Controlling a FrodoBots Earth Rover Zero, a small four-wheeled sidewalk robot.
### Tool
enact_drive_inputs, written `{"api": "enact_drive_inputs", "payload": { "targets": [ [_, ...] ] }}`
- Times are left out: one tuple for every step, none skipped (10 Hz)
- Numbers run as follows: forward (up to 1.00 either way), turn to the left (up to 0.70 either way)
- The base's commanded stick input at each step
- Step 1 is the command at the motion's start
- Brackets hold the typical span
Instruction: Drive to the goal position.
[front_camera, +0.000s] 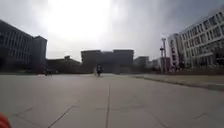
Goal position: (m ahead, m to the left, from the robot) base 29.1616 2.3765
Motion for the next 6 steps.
{"api": "enact_drive_inputs", "payload": {
  "targets": [
    [1.0,0.0],
    [1.0,0.0],
    [1.0,0.0],
    [1.0,0.0],
    [1.0,0.0],
    [1.0,0.0]
  ]
}}
